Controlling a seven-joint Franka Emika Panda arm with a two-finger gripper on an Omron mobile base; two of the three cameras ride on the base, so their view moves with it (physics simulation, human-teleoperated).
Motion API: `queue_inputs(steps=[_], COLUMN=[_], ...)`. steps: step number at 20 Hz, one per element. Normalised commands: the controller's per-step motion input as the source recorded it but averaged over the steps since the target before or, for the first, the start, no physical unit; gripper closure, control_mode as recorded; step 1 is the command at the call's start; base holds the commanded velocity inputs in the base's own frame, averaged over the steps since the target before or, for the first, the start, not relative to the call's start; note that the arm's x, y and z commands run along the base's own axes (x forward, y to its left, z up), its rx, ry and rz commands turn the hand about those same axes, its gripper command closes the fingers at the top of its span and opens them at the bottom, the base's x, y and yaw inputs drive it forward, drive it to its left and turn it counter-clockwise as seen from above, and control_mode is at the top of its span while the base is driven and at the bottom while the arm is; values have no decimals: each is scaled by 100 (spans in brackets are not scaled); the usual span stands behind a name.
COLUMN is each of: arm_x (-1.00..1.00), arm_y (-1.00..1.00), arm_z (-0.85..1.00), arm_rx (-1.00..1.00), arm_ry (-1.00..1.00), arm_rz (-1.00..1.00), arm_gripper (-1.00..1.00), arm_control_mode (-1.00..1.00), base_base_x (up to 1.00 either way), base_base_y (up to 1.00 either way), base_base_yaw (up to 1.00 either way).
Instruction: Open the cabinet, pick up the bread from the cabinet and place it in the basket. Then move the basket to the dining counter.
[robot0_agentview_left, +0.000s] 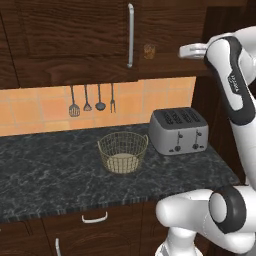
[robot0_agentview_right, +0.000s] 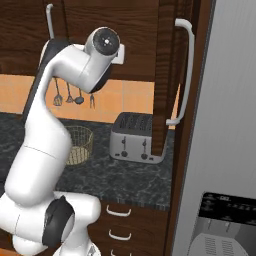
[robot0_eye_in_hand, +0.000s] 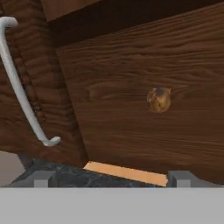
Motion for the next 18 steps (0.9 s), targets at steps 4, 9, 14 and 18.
queue_inputs(steps=[4,9,14,18], arm_x=[63,63,67,59], arm_y=[11,9,0,4], arm_z=[0,-2,-7,-9], arm_rx=[-12,-7,0,0], arm_ry=[1,5,4,0], arm_rz=[0,0,1,0], arm_gripper=[-100,-100,-100,-100], arm_control_mode=[-100,-100,-100,-100], base_base_x=[0,0,0,0], base_base_y=[0,0,0,0], base_base_yaw=[0,0,0,0])
